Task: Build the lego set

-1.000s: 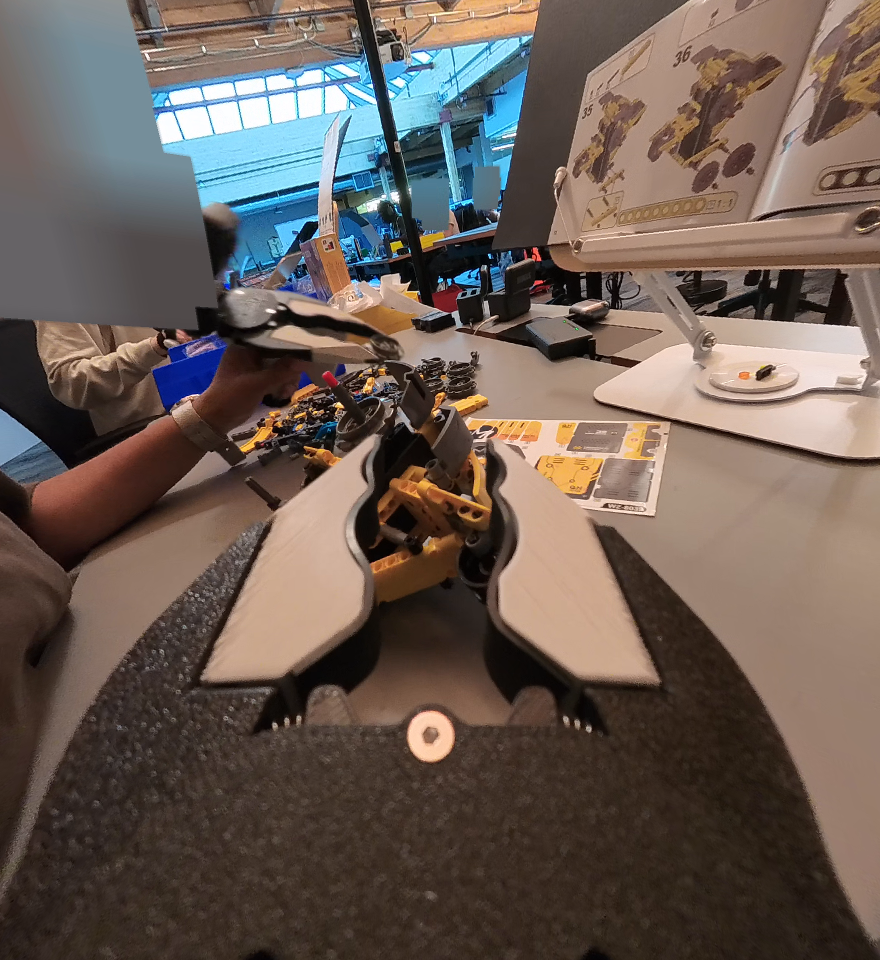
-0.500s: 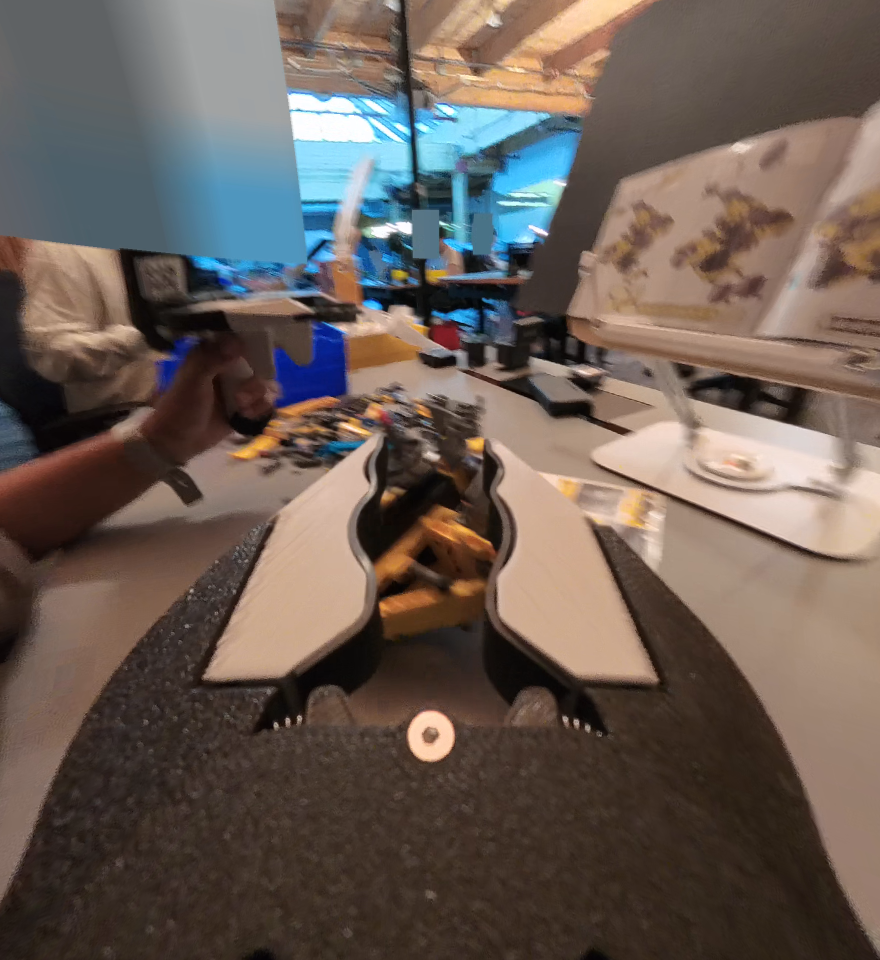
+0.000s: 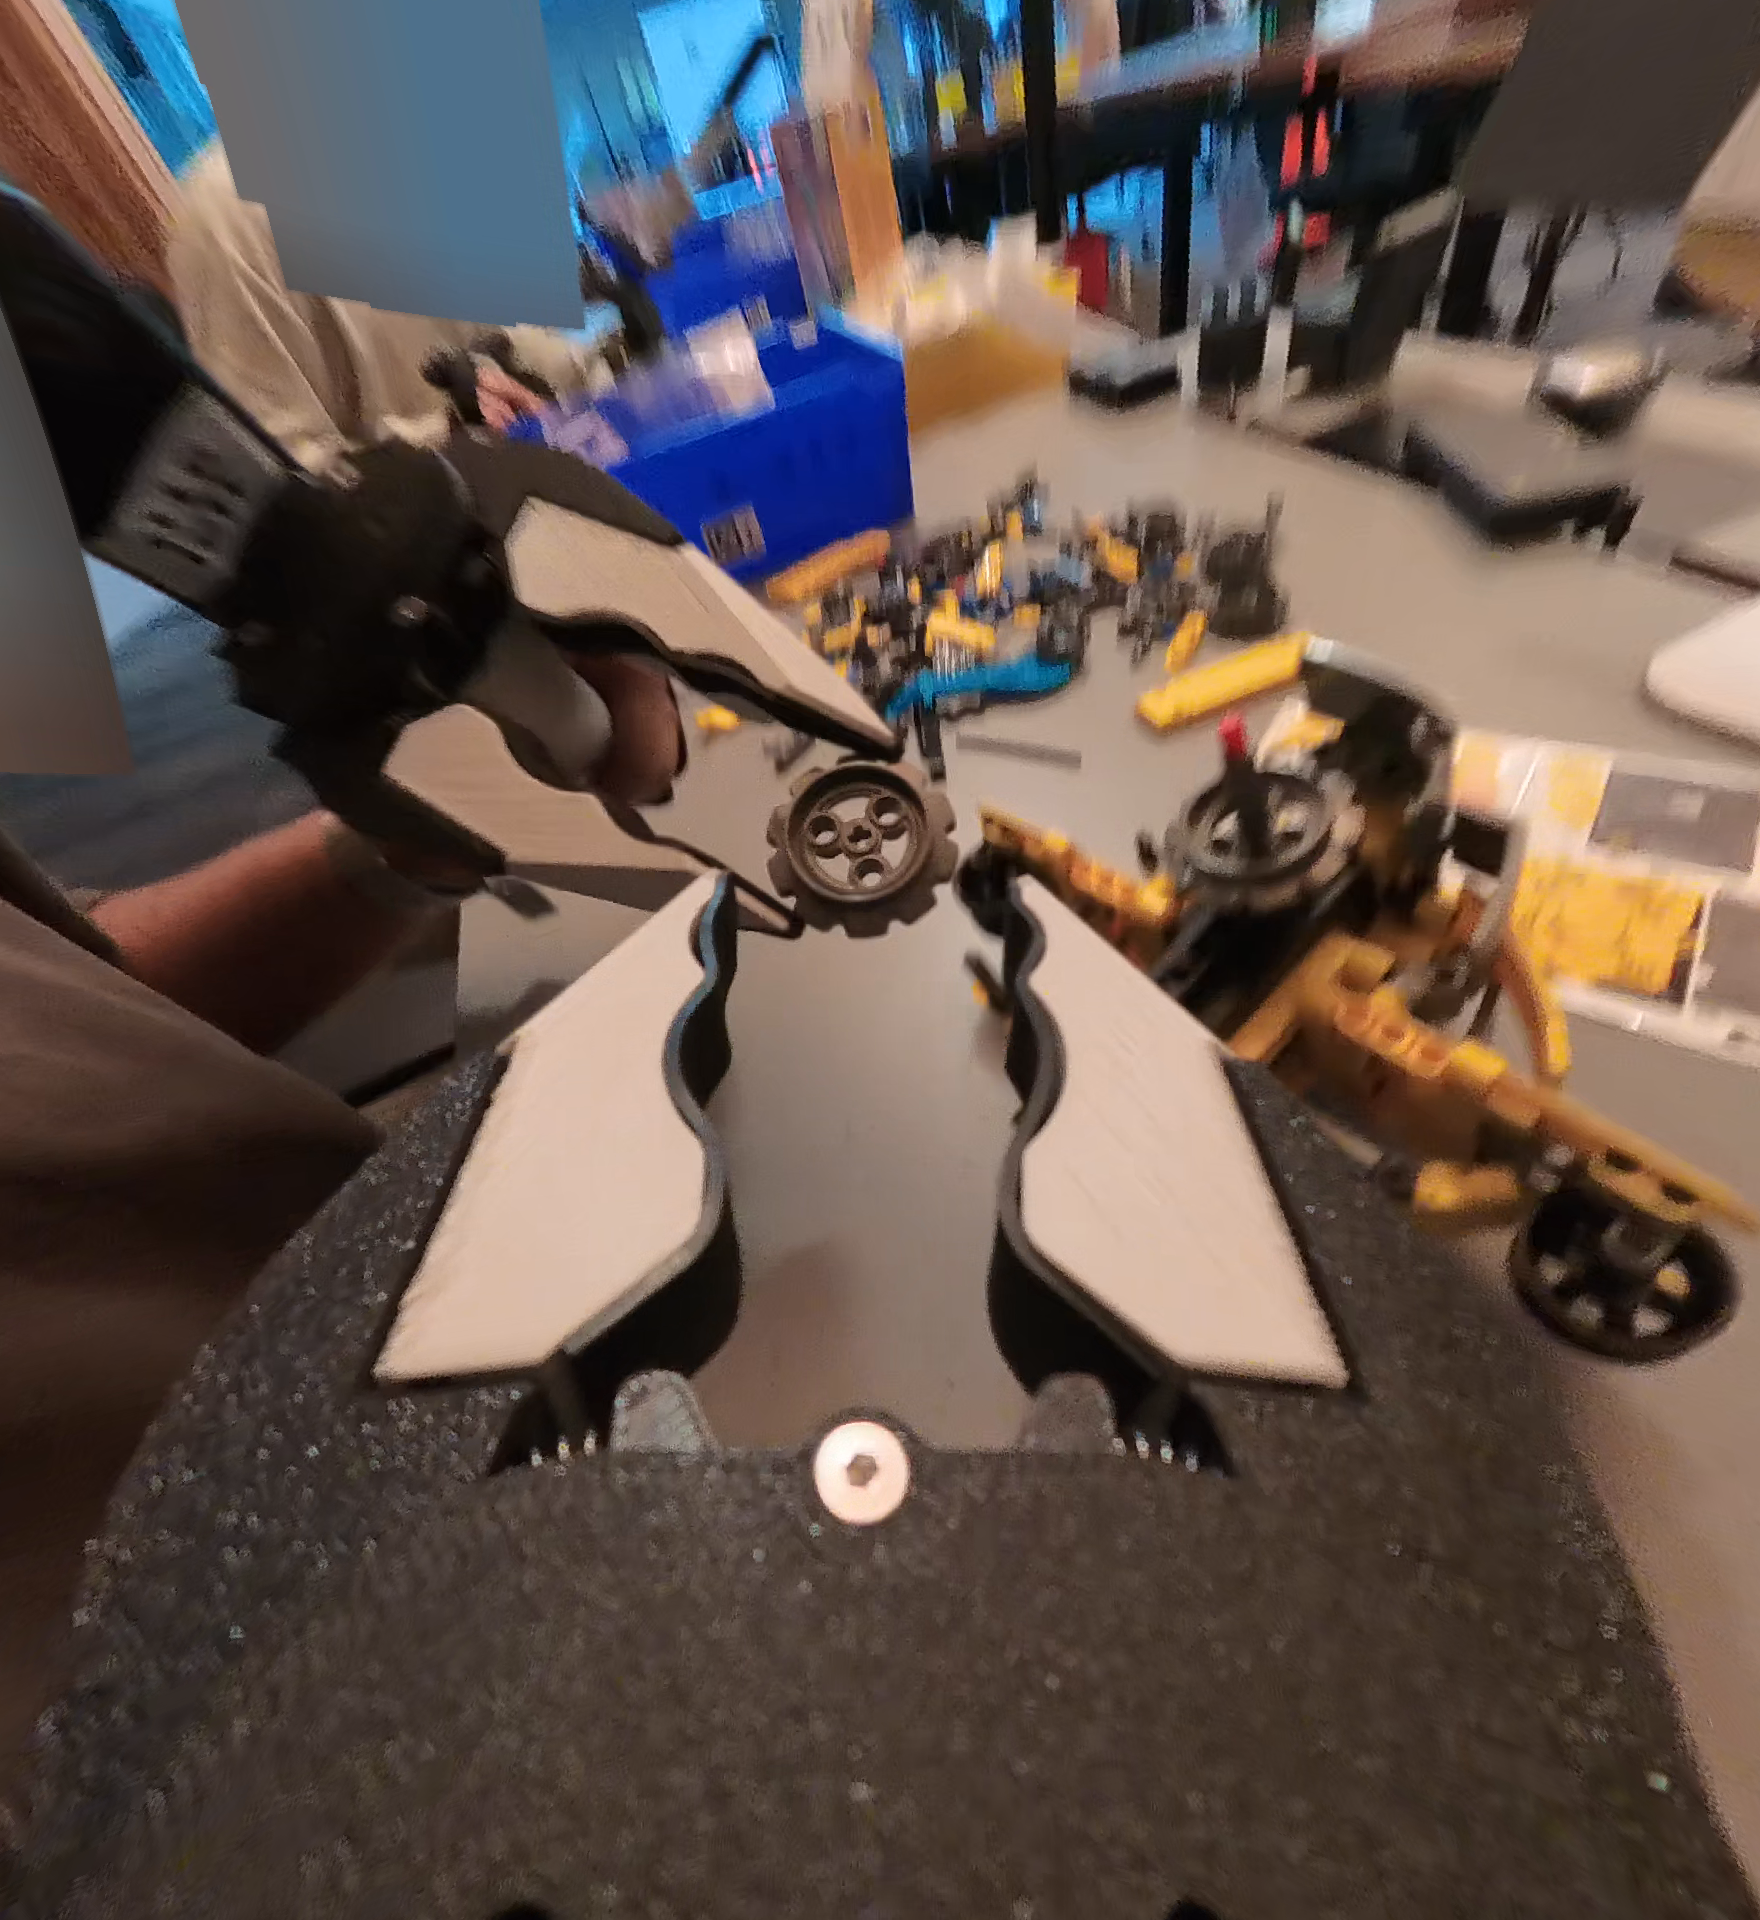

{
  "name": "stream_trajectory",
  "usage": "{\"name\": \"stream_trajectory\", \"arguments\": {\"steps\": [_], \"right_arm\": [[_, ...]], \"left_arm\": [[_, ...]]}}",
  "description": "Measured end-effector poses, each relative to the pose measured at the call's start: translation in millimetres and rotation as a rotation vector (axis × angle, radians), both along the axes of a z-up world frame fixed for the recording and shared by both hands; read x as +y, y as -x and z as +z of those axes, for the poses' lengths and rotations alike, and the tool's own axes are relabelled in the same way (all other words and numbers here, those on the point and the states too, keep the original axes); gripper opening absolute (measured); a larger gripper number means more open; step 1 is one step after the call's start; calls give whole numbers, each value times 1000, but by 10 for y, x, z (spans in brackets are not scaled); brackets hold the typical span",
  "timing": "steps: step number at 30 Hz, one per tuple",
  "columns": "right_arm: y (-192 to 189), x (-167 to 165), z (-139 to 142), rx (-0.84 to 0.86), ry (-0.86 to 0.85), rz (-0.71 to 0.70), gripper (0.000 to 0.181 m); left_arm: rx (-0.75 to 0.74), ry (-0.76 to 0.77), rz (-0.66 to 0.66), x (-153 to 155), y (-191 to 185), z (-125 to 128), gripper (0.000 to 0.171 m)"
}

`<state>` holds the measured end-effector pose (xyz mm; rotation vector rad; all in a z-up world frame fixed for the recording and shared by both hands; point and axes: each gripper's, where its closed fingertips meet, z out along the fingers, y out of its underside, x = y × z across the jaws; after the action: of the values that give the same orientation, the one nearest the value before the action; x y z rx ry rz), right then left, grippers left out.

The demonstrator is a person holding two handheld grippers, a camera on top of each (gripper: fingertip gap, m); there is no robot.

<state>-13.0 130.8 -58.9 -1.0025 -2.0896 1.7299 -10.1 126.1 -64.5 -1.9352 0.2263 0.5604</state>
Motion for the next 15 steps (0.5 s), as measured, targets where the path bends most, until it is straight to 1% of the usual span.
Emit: {"name": "stream_trajectory", "arguments": {"steps": [4,7,9,12,14,15], "right_arm": [[-52,26,-104,-72,20,-20,50],[-99,33,-199,-149,33,-7,45],[-121,31,-289,-184,8,-1,43],[-115,41,-320,-181,15,-16,42],[-103,49,-287,-176,69,-24,42],[-97,61,-241,-173,123,-29,42]], "left_arm": [[77,115,-32,123,-130,-145,36],[94,144,-57,186,-200,-208,36],[81,145,-74,215,-240,-215,36],[54,136,-76,224,-230,-222,36],[15,85,-74,229,-222,-169,37],[-1,36,-67,223,-208,-99,41]]}}
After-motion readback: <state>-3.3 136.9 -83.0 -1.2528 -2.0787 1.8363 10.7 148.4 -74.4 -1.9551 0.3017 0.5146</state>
